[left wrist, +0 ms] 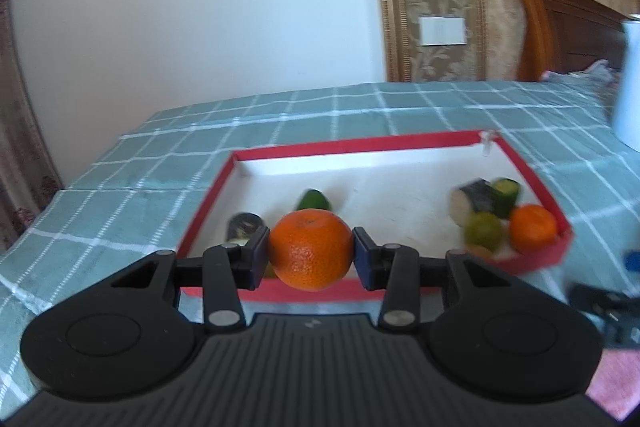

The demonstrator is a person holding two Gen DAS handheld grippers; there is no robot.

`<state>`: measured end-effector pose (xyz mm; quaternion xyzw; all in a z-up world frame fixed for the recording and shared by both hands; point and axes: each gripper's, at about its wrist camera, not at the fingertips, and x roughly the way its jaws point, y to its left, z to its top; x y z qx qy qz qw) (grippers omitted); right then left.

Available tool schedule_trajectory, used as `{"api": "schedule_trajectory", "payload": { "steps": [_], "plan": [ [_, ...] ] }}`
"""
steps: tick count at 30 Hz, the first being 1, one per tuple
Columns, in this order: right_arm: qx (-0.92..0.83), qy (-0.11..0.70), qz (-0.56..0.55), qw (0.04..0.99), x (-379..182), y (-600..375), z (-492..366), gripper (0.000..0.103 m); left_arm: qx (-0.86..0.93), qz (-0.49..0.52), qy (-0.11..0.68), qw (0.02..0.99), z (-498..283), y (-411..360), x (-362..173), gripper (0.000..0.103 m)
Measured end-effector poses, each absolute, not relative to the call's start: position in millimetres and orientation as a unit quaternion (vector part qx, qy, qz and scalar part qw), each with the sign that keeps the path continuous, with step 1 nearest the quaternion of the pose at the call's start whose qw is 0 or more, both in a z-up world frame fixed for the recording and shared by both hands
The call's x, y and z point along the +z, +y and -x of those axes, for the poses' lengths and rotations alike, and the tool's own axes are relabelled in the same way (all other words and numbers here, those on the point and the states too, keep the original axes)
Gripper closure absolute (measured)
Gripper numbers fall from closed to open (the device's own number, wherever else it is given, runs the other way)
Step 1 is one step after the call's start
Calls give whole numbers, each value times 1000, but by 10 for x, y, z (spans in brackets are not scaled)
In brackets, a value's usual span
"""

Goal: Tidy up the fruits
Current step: 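Carry the orange into the red tray and open the left tool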

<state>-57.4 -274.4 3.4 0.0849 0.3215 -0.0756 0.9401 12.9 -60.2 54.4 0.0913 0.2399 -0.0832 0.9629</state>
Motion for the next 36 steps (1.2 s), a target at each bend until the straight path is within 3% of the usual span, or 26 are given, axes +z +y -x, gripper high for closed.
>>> {"api": "schedule_trajectory", "payload": {
  "steps": [21,23,25,32,34,36],
  "plan": [
    [-70,315,-101,941,35,-2781,594,8,-25,-89,261,961,-1002,-653,382,62],
    [-69,314,-103,941,34,-2787,594,8,-19,-95,254,962,-1016,-683,383,54],
    [-68,313,-105,941,36,-2794,598,8,-18,-97,249,964,-1020,-704,392,29],
    [-67,312,-107,942,34,-2797,593,7,-24,-88,247,965,-989,-701,413,20],
    [-67,312,-107,942,33,-2796,592,7,-28,-81,244,966,-929,-679,449,5],
    [-67,312,-107,942,33,-2797,592,7,-31,-74,235,969,-841,-658,508,0]
  ]
}}
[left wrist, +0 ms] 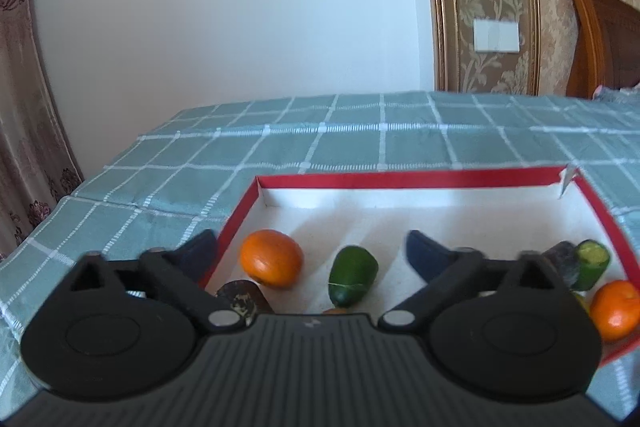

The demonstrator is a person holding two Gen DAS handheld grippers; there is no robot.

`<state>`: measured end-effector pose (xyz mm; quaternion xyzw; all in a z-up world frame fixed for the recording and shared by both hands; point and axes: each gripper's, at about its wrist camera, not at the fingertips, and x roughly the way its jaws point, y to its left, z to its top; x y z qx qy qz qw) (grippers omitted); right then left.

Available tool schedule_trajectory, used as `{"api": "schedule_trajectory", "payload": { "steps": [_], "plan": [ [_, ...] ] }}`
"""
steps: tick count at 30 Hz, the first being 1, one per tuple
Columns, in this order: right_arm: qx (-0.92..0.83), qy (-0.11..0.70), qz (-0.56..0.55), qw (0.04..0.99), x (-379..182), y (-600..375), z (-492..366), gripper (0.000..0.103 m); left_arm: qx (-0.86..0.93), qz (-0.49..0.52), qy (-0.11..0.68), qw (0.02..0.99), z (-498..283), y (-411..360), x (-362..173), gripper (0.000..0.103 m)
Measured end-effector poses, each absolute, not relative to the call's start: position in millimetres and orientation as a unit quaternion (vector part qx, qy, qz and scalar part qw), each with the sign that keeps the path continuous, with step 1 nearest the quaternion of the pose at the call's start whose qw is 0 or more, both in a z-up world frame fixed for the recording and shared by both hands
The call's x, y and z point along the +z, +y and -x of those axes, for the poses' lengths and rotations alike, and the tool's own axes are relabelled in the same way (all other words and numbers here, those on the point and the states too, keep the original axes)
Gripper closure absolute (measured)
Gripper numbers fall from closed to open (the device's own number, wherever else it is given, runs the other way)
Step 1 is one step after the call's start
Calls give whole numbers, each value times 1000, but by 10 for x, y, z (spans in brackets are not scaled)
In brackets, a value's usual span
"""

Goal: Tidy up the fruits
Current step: 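Carry the orange into the red tray and open the left tool, then withdraw the open left tool from the tray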

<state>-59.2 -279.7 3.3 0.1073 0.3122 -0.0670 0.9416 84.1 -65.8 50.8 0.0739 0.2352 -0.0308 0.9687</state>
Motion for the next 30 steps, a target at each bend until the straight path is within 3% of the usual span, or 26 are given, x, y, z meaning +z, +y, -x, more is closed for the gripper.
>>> {"api": "schedule_trajectory", "payload": {
  "steps": [14,20,30],
  "plan": [
    [-74,313,-105,941,34,-2790,594,7,-13,-109,173,979,2,-623,802,0],
    [-81,313,-100,941,41,-2783,602,7,-66,-58,210,974,180,-484,842,0],
    [-55,304,-92,947,75,-2546,660,7,-52,-60,227,971,415,-339,736,0]
  ]
}}
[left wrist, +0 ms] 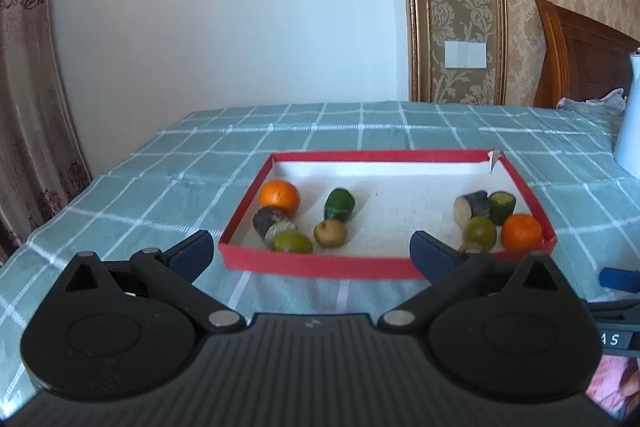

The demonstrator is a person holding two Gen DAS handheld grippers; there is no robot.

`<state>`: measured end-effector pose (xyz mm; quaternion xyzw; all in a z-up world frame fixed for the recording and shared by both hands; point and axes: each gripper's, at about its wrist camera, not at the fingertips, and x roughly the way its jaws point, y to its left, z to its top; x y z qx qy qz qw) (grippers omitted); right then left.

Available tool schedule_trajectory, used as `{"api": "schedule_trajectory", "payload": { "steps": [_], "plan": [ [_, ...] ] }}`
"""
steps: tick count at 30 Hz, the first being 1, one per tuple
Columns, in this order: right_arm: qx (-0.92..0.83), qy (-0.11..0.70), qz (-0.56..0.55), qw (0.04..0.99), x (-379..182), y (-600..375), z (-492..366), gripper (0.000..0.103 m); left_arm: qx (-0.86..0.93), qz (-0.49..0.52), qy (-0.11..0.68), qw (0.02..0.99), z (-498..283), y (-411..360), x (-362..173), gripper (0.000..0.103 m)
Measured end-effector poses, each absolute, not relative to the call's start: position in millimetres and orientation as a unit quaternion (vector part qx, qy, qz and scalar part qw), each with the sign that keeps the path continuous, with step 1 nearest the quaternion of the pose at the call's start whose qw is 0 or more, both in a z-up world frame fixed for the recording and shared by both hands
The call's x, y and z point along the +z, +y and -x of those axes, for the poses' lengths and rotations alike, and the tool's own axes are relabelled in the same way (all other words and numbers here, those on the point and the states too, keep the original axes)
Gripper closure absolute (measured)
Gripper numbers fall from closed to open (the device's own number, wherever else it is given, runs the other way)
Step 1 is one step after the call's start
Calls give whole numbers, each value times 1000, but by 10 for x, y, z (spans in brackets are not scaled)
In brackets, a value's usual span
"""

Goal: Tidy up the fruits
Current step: 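Withdraw the open left tool from the tray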

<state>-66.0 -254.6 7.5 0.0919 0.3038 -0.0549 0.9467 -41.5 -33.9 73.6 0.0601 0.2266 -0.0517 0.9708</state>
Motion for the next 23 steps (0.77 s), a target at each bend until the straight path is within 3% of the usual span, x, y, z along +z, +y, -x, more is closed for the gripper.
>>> {"api": "schedule_trajectory", "payload": {
  "steps": [23],
  "plan": [
    [-40,304,-74,949,89,-2291,693,7,-56,-36,234,970,545,-113,643,0]
  ]
}}
